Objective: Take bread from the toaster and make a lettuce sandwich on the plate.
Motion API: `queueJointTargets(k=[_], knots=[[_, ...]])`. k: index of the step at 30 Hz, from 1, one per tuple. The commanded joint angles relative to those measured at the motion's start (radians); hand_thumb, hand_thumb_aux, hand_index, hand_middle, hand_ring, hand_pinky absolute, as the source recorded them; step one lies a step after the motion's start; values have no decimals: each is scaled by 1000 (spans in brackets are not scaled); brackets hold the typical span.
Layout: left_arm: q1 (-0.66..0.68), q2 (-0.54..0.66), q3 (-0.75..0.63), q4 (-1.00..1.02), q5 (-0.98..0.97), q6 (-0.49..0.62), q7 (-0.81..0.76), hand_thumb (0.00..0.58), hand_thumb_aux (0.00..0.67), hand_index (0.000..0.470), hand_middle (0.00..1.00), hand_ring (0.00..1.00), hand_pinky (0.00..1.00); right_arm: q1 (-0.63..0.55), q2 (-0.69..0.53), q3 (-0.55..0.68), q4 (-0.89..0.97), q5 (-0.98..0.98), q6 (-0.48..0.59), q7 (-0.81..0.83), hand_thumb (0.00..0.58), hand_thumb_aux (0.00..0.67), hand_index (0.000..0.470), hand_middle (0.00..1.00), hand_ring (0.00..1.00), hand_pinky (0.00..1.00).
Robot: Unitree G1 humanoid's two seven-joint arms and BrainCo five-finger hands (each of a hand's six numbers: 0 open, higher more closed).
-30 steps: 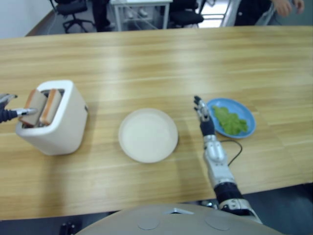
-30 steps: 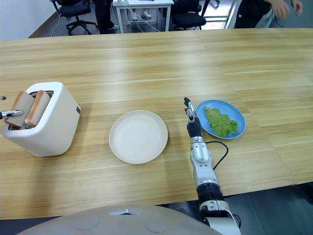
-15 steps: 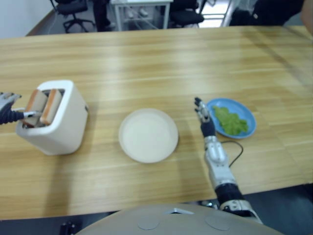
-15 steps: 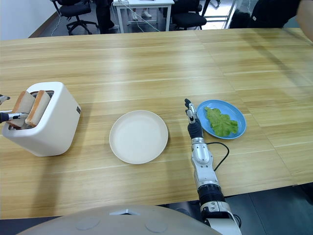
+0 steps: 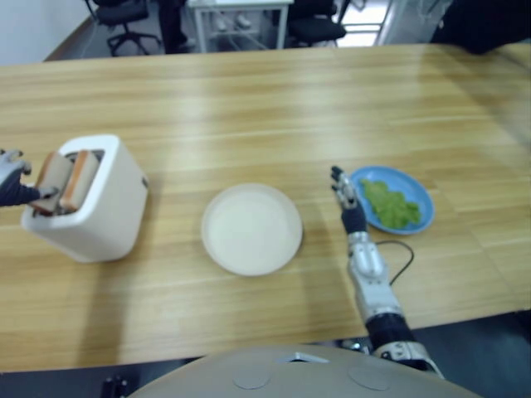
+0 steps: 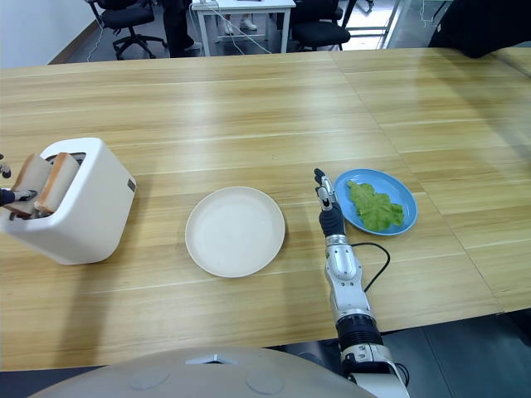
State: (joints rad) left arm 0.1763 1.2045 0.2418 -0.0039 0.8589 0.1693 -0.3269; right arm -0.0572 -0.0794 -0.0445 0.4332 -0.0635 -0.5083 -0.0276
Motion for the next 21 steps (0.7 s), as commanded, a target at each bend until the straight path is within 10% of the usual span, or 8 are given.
queueJointTargets(k=[1, 15, 17, 18, 21], knots=[[-12, -19, -20, 4, -6, -13, 11, 580, 670, 460, 0, 0, 0, 10, 3, -8, -9, 9, 19, -4, 0, 0, 0, 0, 0, 0], [-29, -75, -13, -18, -48, -47, 58, 580, 670, 460, 192, 192, 192, 14, 1, -10, -4, 8, 26, -9, 0, 0, 0, 0, 0, 0], [-42, -91, -3, -31, -70, -46, 64, 580, 670, 460, 514, 514, 514, 14, 0, -10, -3, 8, 26, -10, 0, 0, 0, 0, 0, 0], [-56, -105, 14, -38, -93, -45, 72, 580, 670, 460, 1000, 1000, 1000, 14, 1, -10, -2, 8, 26, -11, 0, 0, 0, 0, 0, 0], [-87, -125, 52, -52, -120, -37, 93, 580, 670, 460, 1000, 1000, 1000, 14, 2, -10, 1, 8, 26, -12, 0, 0, 0, 0, 0, 0]])
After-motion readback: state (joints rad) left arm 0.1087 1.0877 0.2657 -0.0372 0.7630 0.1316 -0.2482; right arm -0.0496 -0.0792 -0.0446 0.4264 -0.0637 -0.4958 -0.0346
